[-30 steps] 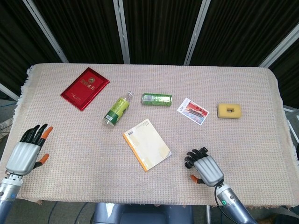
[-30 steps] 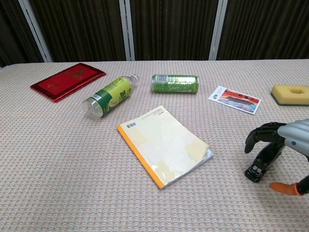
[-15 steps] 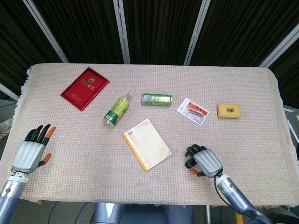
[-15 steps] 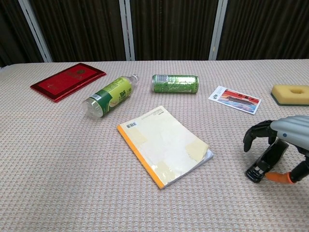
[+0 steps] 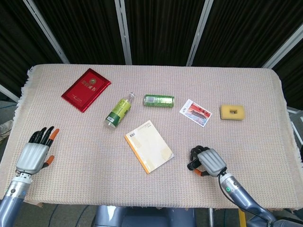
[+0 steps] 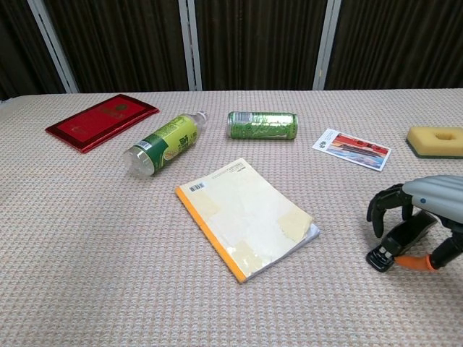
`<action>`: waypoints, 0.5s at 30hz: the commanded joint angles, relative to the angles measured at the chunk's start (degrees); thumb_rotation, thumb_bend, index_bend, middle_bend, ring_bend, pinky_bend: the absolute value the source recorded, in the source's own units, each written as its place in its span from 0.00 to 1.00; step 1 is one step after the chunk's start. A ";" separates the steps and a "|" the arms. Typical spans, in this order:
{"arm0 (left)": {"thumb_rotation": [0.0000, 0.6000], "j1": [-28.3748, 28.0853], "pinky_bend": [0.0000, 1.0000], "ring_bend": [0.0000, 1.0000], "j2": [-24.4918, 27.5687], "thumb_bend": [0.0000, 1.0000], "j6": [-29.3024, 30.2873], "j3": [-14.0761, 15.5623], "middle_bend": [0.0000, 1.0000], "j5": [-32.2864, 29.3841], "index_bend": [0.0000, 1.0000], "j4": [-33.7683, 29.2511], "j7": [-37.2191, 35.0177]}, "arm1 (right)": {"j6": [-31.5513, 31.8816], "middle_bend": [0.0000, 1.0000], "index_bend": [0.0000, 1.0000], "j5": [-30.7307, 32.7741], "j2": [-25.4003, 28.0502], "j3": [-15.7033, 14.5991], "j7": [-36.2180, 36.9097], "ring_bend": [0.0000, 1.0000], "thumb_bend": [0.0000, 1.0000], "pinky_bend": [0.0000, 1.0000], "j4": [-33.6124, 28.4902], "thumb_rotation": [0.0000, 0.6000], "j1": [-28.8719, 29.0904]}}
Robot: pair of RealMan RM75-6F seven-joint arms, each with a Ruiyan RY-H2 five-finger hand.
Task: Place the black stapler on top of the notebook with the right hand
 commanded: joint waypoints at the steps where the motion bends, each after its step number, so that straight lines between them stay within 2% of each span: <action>1: 1.00 -0.18 0.13 0.00 -0.13 0.30 -0.35 0.05 0.00 -0.27 0.00 0.10 0.19 | 0.61 0.34 0.52 -0.34 -0.60 -0.09 1.02 0.27 0.26 0.43 0.79 1.00 0.33; 7: 1.00 -0.41 0.13 0.00 -0.25 0.30 -0.72 0.12 0.00 -0.62 0.00 0.13 0.52 | 1.37 0.46 0.64 -0.96 -1.77 -0.52 2.03 0.40 0.26 0.57 2.65 1.00 0.78; 15: 1.00 -0.59 0.13 0.00 -0.20 0.31 -0.77 0.28 0.00 -0.53 0.00 0.11 0.27 | 3.44 0.51 0.68 -1.38 -2.05 -0.69 1.54 0.47 0.26 0.63 2.83 1.00 0.69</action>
